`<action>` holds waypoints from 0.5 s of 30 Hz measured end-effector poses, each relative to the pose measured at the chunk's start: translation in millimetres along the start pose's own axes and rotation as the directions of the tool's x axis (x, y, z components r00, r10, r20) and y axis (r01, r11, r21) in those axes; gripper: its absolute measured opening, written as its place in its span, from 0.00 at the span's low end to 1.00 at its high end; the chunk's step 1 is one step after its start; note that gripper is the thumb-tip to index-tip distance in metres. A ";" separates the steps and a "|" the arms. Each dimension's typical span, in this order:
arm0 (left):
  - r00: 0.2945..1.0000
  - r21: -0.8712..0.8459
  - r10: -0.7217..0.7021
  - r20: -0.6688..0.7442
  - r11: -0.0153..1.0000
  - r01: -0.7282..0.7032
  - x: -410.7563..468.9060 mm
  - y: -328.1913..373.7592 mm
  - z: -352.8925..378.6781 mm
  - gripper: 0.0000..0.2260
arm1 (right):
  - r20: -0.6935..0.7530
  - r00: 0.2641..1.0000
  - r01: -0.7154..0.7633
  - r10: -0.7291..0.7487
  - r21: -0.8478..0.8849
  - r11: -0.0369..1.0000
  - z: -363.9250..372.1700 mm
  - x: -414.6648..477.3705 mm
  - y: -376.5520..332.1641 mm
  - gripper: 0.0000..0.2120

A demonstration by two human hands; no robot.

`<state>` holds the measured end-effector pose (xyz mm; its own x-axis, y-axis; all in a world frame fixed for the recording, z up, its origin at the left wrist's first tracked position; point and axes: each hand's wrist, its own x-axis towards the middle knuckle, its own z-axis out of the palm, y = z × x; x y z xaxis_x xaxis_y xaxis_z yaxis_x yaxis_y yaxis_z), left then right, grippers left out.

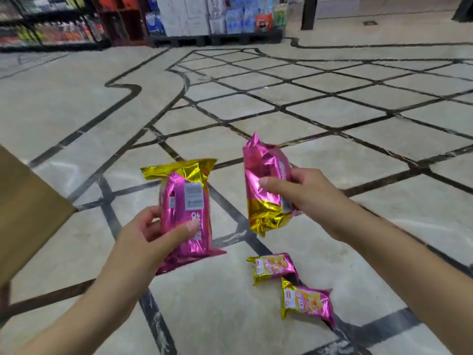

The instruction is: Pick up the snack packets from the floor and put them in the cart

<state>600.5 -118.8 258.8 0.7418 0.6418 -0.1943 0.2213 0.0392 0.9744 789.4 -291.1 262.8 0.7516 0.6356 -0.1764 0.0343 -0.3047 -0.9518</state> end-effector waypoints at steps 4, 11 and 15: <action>0.991 -0.065 -0.104 -0.078 0.993 0.099 -22.0 65.6 -24.9 0.38 | 0.102 0.995 -0.021 0.023 -0.018 1.000 2.9 -2.7 -81.2 0.18; 0.959 -0.101 -0.215 -0.186 0.975 0.199 -105.6 245.9 -75.9 0.31 | 0.258 0.963 -0.067 0.076 -0.040 0.997 4.2 -57.8 -276.0 0.22; 0.932 -0.168 -0.243 -0.267 0.965 0.203 -162.9 354.1 -108.5 0.26 | 0.336 0.936 -0.100 0.104 -0.030 0.995 10.1 -106.9 -380.2 0.13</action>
<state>489.4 -126.4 647.7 0.4686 0.7937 -0.3880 0.2579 0.2972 0.9193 689.4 -236.0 641.0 0.4859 0.8014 -0.3487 -0.0211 -0.3881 -0.9214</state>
